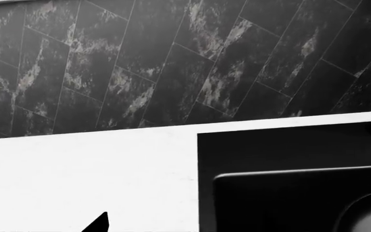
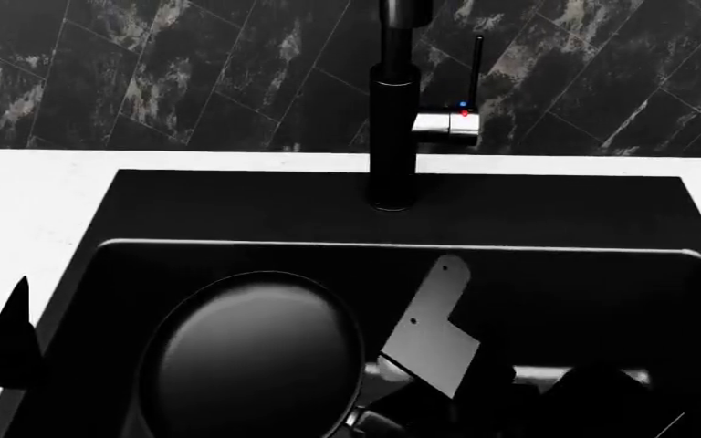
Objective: Pick the pan and sponge and place them into the sink. Then turn on the water.
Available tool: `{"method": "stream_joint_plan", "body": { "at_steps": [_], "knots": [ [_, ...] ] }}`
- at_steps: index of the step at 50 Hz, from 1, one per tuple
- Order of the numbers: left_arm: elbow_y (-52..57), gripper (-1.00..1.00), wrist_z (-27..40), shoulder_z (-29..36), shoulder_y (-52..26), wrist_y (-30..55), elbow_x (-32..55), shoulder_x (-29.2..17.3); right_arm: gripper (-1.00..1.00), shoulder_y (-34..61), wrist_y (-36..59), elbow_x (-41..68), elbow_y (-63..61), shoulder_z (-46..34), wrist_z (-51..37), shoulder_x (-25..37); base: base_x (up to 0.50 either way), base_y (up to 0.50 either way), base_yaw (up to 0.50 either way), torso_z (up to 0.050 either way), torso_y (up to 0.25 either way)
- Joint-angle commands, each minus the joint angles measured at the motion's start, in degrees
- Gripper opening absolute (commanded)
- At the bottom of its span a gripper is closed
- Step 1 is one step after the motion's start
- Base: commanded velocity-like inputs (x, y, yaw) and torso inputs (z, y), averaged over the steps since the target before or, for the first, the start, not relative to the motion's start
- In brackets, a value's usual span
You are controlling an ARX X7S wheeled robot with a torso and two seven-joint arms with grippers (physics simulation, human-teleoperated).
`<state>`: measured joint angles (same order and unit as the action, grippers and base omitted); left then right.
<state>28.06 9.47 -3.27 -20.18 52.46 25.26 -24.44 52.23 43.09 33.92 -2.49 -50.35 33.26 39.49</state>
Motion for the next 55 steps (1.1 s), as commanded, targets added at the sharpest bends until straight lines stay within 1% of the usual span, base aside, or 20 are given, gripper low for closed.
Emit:
{"method": "stream_joint_plan", "body": {
  "at_steps": [1, 5, 7, 14, 26, 40, 49, 55],
  "knots": [
    [-0.42, 1.0, -0.34, -0.33, 0.55, -0.58, 0.28, -0.33, -1.0, -0.5, -5.35, -2.49, 4.36, -1.78, 2.0, -3.12, 0.0, 0.0, 0.0, 0.0, 0.0],
    [-0.38, 1.0, 0.05, -0.07, 0.21, -0.33, 0.22, -0.14, -1.0, -0.77, -6.18, -3.23, 7.69, -2.21, 1.87, -4.79, 0.0, 0.0, 0.0, 0.003, 0.0],
    [-0.56, 1.0, -0.13, -0.21, 0.71, -0.88, 0.16, -0.24, -1.0, -0.83, -6.25, -2.83, 9.96, -1.1, 0.51, -6.17, 0.0, 0.0, 0.0, 0.0, 0.005],
    [-0.82, 1.0, -0.33, -0.46, 0.82, -1.09, 0.34, -0.55, -1.0, -1.93, -10.44, -6.77, 15.55, -4.23, 1.43, -8.5, 0.0, 0.0, 0.0, 0.0, 0.0],
    [-1.0, 1.0, -0.13, -0.29, 0.85, -1.24, 0.4, -0.54, -1.0, -3.31, -15.39, -9.65, 24.24, -7.26, 3.56, -12.91, 0.0, 0.0, 0.0, 0.001, 0.002],
    [-1.08, 1.0, -0.41, -0.69, 1.33, -1.48, 0.78, -1.12, -1.0, -3.0, -21.14, -11.24, 36.66, -8.1, 5.97, -17.86, 0.0, 0.0, 0.0, 0.0, 0.001],
    [-1.0, 1.0, -0.21, -0.74, 1.44, -1.45, 0.89, -1.21, -1.0, -3.6, -23.47, -11.73, 41.35, -8.72, 7.09, -20.1, 0.0, 0.0, 0.0, 0.001, 0.001],
    [-1.46, 1.0, -0.16, -0.41, 1.29, -1.75, 0.77, -1.09, -1.0, -3.41, -22.84, -11.51, 40.79, -8.57, 6.95, -19.67, 0.0, 0.0, 0.0, 0.0, 0.0]
  ]
}}
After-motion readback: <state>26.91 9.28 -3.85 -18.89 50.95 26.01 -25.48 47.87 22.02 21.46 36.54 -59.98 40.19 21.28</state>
